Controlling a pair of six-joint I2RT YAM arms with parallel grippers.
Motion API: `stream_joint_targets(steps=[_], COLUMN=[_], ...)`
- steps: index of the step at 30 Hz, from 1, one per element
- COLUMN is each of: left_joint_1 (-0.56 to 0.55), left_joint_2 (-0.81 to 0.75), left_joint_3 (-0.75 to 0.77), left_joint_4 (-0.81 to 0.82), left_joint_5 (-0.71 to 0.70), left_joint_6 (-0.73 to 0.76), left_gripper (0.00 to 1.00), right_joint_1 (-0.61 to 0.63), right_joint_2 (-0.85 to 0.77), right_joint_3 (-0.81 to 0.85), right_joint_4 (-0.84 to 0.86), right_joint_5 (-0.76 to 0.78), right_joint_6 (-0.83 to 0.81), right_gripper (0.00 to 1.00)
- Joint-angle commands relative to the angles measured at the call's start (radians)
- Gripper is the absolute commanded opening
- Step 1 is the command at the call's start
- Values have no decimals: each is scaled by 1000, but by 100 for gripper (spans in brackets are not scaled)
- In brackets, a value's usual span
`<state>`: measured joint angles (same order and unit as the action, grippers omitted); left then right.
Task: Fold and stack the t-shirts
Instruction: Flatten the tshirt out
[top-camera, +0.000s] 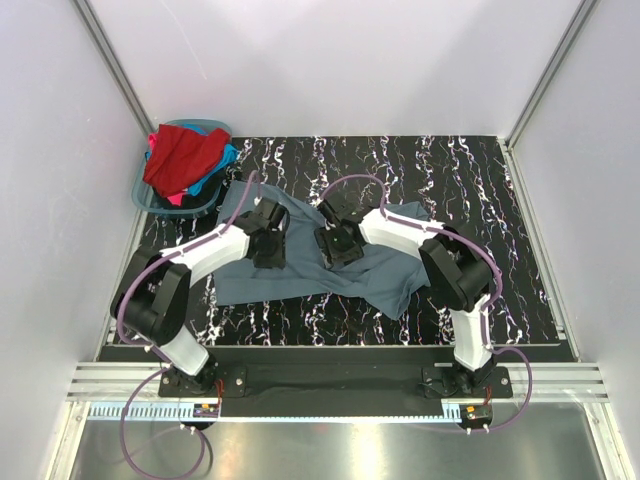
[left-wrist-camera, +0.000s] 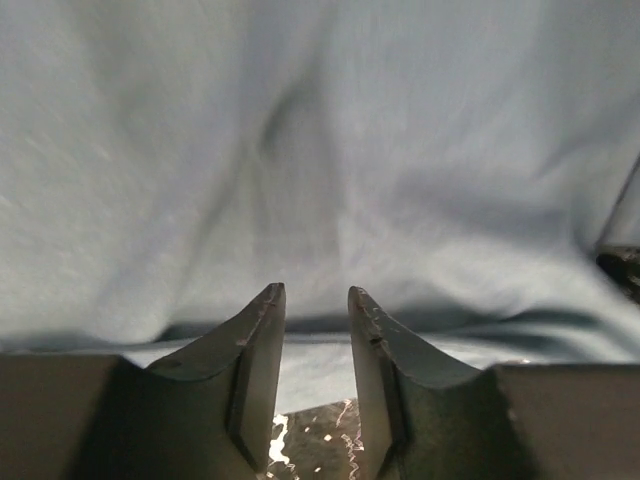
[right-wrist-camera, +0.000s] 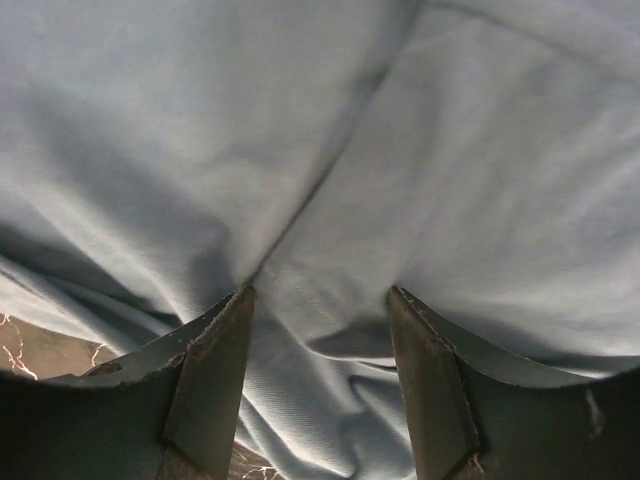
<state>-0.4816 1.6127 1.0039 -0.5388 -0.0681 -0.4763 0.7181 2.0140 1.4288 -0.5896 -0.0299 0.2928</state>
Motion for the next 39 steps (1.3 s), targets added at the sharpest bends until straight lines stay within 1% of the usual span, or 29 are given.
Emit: stream_joint_targets(steps=[1,6,9,11,14,15,17,18,19,21,23,27,29,34,38,39], left_joint_1=[-8,-12,-17,-18,-18,-18,-18,-22,-23,-41,-69,-162,-176,-187,-187,-187], left_joint_2=[-16,-28,-11,6,24,21,15,13,15,18,21,32,45,96,162,165], left_joint_3=[-27,-85,-83,-76,-67,-68,-71,-71,-67,-59,-42,15,42,97,122,119], left_joint_4=[10,-23,-50,-79,-114,-121,-119,-116,-115,-112,-101,-98,-95,-66,-67,-69], left_joint_5=[39,36,24,8,-21,-24,-21,-18,-15,-9,-18,-44,-42,-52,-26,-30], left_joint_6=[50,51,45,32,13,7,4,5,10,19,41,79,76,94,82,82], left_gripper=[35,33,32,29,26,25,24,23,22,22,21,20,20,20,19,18], right_joint_1=[15,14,15,21,21,21,21,21,20,6,-20,-120,-160,-226,-249,-250], right_joint_2=[15,-1,-5,15,37,37,29,23,14,-26,-75,-133,-161,-169,-120,-110], right_joint_3=[24,9,4,1,-19,-25,-42,-44,-44,-34,-10,54,87,87,68,59], right_joint_4=[16,16,16,16,10,10,1,-6,-18,-47,-62,-116,-127,-133,-133,-125], right_joint_5=[19,9,7,24,96,108,160,188,240,289,286,197,179,203,170,142], right_joint_6=[12,6,-3,-15,-26,-27,-30,-29,-24,-21,2,23,-7,-66,-61,-55], right_gripper=[64,68,66,60,49,38,26,17,13,10,7,7,13,15,27,35])
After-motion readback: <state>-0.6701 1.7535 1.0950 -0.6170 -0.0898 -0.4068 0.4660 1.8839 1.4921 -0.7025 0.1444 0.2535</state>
